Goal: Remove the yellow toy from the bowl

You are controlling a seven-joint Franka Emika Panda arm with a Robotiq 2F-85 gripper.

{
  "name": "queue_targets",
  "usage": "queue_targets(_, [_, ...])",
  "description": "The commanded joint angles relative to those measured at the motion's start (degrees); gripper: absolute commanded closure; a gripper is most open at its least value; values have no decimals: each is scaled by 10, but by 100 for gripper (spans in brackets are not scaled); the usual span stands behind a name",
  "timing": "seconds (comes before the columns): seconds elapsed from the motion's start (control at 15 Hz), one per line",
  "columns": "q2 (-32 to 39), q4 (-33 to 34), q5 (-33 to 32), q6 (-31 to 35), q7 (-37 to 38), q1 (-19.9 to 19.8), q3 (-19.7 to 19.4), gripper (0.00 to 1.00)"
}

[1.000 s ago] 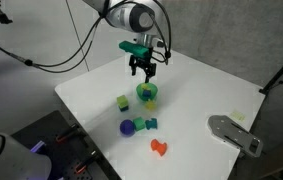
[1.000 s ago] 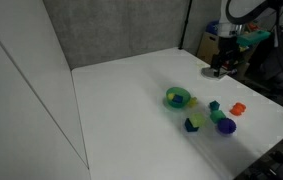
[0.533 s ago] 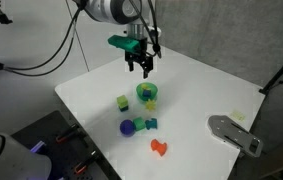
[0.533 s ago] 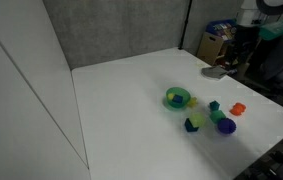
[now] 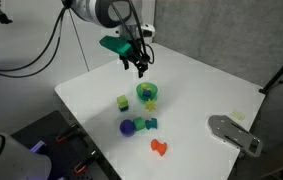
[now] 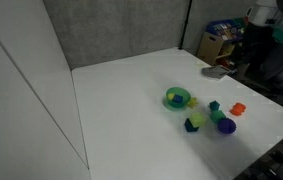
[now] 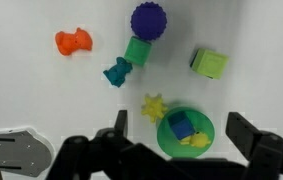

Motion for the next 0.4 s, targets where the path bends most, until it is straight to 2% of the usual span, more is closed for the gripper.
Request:
queue_targets(0.0, [-10, -8, 33, -4, -39, -4, -1, 0])
queue_targets(0.33, [1, -3, 25, -2, -22, -2, 2, 0])
